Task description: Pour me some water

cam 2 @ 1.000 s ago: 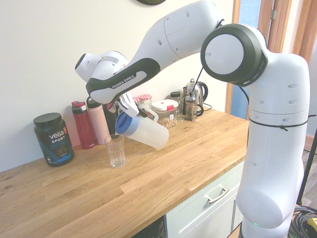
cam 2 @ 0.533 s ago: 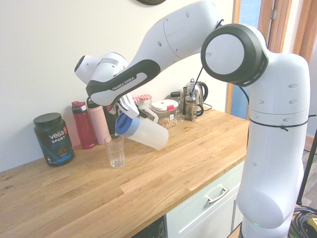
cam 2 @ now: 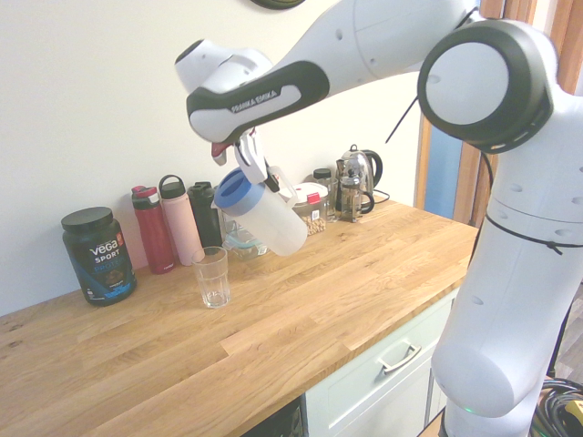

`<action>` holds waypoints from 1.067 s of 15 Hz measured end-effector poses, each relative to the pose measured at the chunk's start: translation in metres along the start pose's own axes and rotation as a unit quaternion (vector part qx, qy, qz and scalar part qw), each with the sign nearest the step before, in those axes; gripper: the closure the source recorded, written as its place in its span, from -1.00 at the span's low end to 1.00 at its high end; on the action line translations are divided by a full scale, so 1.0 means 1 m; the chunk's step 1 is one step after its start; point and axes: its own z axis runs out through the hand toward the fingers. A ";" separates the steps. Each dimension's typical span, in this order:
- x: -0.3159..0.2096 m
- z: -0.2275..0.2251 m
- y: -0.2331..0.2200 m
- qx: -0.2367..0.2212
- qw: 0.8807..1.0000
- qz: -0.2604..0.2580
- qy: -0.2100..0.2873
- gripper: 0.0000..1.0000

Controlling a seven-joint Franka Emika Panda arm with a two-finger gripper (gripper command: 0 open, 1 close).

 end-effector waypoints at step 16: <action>-0.077 0.129 0.162 0.199 0.889 0.413 0.007 1.00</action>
